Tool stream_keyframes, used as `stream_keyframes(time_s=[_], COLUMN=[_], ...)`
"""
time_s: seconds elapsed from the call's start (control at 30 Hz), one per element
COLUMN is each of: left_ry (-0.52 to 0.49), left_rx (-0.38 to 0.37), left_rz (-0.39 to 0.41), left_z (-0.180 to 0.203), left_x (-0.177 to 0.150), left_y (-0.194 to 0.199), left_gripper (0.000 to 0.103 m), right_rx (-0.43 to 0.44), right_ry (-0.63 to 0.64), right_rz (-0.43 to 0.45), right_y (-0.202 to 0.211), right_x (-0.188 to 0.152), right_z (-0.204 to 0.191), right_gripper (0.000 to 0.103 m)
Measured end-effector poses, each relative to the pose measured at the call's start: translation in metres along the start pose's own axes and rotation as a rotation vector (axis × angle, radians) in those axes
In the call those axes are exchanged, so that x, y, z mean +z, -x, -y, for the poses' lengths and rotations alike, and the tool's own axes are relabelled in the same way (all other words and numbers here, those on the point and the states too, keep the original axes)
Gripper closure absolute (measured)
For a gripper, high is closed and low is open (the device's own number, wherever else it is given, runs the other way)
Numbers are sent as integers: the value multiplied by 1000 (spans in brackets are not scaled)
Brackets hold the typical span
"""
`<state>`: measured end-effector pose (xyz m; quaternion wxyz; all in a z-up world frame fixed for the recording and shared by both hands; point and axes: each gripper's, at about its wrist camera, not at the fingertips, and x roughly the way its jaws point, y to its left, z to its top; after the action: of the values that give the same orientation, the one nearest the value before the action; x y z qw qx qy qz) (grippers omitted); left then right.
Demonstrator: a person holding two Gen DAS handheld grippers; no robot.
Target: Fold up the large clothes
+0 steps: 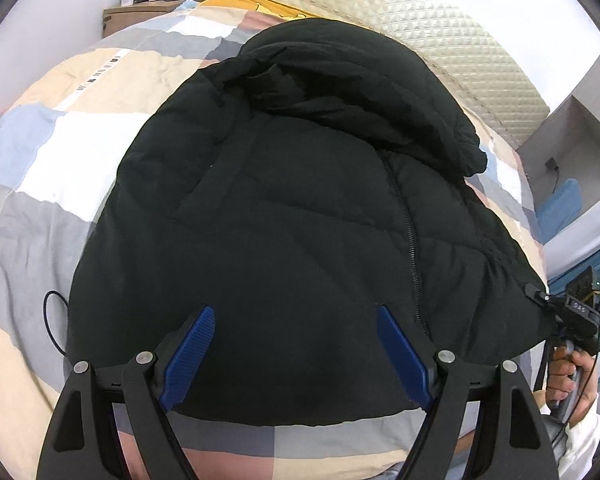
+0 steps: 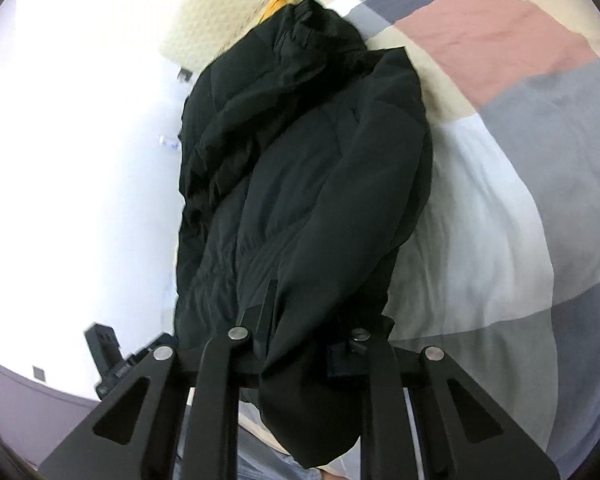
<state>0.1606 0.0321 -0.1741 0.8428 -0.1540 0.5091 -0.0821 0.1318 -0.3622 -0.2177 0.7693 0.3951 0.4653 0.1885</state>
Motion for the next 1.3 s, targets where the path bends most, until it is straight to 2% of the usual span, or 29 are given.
stream_keyframes(time_s=[0.1,0.23,0.33,0.47,0.53,0.6,0.67,0.73,0.8,0.83,0.87,0.9,0.97,1.13,1.23,1.3], left_ry=[11,40,124,231,245,229,235,292,362,390,411,411,398,417,433,401], left_rx=[6,-10,19,112,95,63,-10,-111,-156,-166,-191,-209,-244,-296,-422,-490], left_rz=[-9,-31,-17,-15,-45,-97,-149,-215,-240,-260,-289,-304,-321,-327,-322,-327], left_z=[-4,-19,-48,-101,-118,-129,-142,-164,-180,-184,-186,-184,-180,-184,-180,-169], left_x=[1,7,20,44,52,58,62,63,58,54,50,47,44,42,42,44], left_y=[-2,-4,2,11,11,4,-9,-28,-41,-46,-52,-54,-55,-61,-60,-58], left_gripper=[20,20,20,20,20,20,20,20,20,20,20,20,18,17,17,17], right_rx=[7,-27,-46,-65,-76,-79,-85,-85,-72,-75,-82,-94,-116,-133,-125,-101], right_ry=[-17,-2,-14,-74,-100,-128,-170,-219,-269,-286,-299,-308,-308,-324,-332,-322], right_rz=[21,25,22,13,0,-16,-37,-50,-57,-63,-68,-74,-80,-115,-118,-115], right_y=[4,4,-1,-2,-5,-8,-11,-13,-15,-16,-18,-19,-22,-30,-33,-34], right_x=[0,2,3,3,3,3,2,0,-1,-1,-1,-1,0,2,2,2], right_z=[3,1,0,14,20,26,35,44,55,59,62,64,65,76,78,74], right_gripper=[87,89,89,89,89,87,80,77,72,63,51,43,21,20,20,18])
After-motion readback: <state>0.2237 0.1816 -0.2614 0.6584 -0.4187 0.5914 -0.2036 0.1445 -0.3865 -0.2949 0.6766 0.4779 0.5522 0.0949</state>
